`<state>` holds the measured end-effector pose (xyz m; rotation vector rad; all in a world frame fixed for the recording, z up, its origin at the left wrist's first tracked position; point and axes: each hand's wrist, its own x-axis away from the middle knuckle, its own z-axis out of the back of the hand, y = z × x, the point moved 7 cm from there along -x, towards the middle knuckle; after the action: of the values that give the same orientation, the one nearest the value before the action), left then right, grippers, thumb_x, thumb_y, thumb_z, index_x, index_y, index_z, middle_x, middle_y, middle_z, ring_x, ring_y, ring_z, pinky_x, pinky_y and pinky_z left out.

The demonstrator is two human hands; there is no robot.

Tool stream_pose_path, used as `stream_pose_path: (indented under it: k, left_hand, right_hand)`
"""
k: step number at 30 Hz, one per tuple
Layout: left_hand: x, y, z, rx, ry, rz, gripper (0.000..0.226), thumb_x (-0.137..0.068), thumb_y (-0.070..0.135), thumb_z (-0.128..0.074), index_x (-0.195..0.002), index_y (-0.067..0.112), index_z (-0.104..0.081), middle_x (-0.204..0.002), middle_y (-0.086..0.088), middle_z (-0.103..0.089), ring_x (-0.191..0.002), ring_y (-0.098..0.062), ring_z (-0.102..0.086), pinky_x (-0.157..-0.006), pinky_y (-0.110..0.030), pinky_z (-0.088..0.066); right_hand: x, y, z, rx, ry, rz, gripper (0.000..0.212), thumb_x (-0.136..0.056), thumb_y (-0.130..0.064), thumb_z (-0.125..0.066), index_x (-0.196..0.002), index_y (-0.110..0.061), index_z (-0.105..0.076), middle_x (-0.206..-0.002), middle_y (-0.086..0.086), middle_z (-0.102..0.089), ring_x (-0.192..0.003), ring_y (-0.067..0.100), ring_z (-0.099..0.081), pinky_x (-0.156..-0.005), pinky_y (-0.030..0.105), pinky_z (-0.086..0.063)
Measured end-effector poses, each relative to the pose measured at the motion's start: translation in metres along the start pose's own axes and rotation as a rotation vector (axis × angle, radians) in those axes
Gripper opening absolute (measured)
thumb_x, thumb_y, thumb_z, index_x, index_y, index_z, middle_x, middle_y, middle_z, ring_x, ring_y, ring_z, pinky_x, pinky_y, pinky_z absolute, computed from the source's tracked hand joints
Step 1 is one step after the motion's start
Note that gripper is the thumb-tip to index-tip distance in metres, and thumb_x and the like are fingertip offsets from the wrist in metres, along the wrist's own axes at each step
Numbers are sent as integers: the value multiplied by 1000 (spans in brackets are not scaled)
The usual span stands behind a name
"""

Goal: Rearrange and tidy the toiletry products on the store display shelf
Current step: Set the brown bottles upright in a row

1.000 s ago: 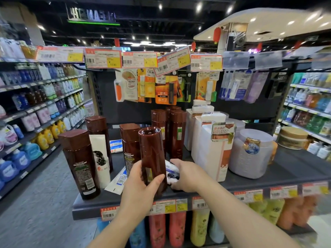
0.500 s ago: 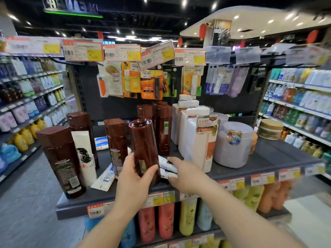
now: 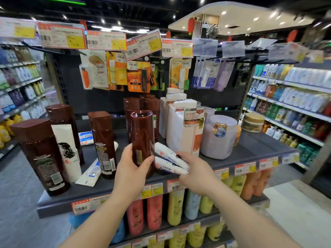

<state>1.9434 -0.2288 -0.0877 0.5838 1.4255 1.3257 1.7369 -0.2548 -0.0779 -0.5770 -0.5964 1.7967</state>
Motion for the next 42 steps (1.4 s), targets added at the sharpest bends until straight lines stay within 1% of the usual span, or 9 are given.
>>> stream_pose_path:
  k: [4, 6, 10, 16, 23, 27, 30, 34, 42]
  left_hand:
    - [-6, 0, -6, -37, 33, -14, 39, -82, 34, -71, -114, 38, -50, -102, 17, -65, -96, -1, -62, -85, -32, -52]
    - [-8, 1, -11, -59, 55, -19, 37, -82, 33, -71, -110, 40, -48, -99, 18, -64, -92, 1, -61, -77, -23, -48]
    - [-17, -4, -21, -92, 60, 1, 42, -83, 34, -70, -111, 46, -41, -95, 26, -57, -87, 4, -56, -67, -16, -41]
    - [-28, -21, -34, -140, 44, 35, 42, -84, 38, -68, -119, 34, -45, -102, 13, -59, -91, -13, -58, -70, -26, -44]
    - [-39, -23, -42, -180, 34, 31, 42, -84, 38, -68, -120, 30, -47, -100, 10, -58, -86, -15, -54, -68, -31, -41]
    - [-38, -26, -41, -193, 21, 39, 49, -85, 39, -68, -126, 29, -44, -104, 11, -55, -90, -15, -52, -74, -34, -42]
    - [-38, -27, -41, -193, 15, 40, 49, -85, 38, -68, -127, 30, -44, -104, 12, -56, -89, -12, -53, -68, -27, -41]
    - [-38, -29, -40, -200, 37, 27, 44, -83, 36, -70, -121, 31, -47, -100, 11, -60, -86, -13, -56, -65, -26, -40]
    - [-45, -42, -36, -243, 63, 30, 50, -78, 46, -71, -119, 38, -44, -100, 12, -63, -89, -15, -60, -71, -35, -46]
  right_hand:
    - [20, 3, 24, -38, 57, -1, 70, -71, -15, -61, -133, -44, -45, -106, -17, -61, -90, 2, -58, -72, 20, -50]
    - [33, 8, 39, -78, 74, -22, 69, -72, -14, -61, -132, -44, -46, -104, -23, -60, -81, -5, -58, -59, 10, -45]
    - [63, 20, 69, -142, 80, -82, 64, -75, -13, -63, -128, -45, -48, -100, -24, -60, -57, -9, -58, -43, 9, -37]
    - [96, 43, 114, -89, 165, -183, 66, -74, -15, -65, -123, -54, -44, -97, -19, -62, -57, 3, -62, -46, 16, -44]
    - [102, 80, 170, -110, 389, -288, 63, -73, -13, -68, -120, -51, -49, -92, -22, -60, -52, 0, -59, -41, 14, -44]
    - [82, 113, 189, -155, 503, -393, 62, -76, -10, -65, -131, -35, -51, -99, -14, -60, -66, 9, -63, -42, 20, -46]
    - [67, 137, 192, -171, 582, -466, 62, -77, -10, -65, -135, -26, -49, -105, -2, -59, -73, 16, -61, -45, 24, -41]
    - [46, 162, 188, -166, 621, -520, 59, -78, -10, -66, -134, -19, -50, -110, 7, -58, -89, 27, -60, -61, 32, -48]
    - [15, 193, 180, -174, 653, -590, 58, -79, -11, -65, -134, -22, -48, -121, 8, -60, -91, 23, -52, -71, 33, -45]
